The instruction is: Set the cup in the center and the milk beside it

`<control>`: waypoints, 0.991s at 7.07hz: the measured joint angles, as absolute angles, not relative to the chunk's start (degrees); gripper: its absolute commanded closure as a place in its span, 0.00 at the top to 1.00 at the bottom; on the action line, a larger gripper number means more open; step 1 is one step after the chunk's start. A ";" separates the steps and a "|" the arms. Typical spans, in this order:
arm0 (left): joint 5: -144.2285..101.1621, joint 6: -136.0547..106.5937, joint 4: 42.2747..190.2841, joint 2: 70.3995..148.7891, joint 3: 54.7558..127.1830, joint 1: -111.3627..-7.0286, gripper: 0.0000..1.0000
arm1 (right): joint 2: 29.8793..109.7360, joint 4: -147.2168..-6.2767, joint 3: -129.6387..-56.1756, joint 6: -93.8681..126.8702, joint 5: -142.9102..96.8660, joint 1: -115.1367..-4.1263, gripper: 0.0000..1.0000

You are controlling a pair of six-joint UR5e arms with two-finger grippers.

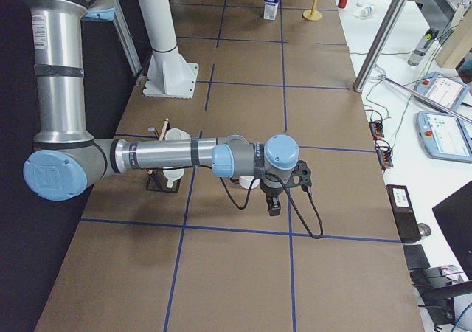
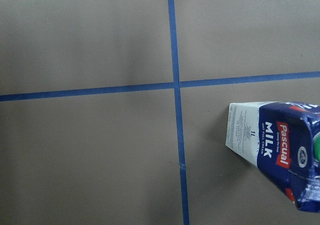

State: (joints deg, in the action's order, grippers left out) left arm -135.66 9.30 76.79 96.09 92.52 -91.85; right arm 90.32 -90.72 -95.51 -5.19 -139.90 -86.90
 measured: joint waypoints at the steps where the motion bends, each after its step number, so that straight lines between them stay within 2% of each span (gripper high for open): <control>1: -135.64 9.21 76.17 96.47 92.59 -91.73 1.00 | 90.31 -90.58 -95.48 -5.16 -139.91 -86.95 1.00; 7: -135.42 8.97 74.07 97.15 96.82 -91.52 1.00 | 91.18 -90.09 -95.34 -5.38 -139.57 -86.94 1.00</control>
State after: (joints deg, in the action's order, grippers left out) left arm -135.42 8.97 74.07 97.15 96.82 -91.52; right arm 91.18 -90.09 -95.34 -5.38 -139.57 -86.94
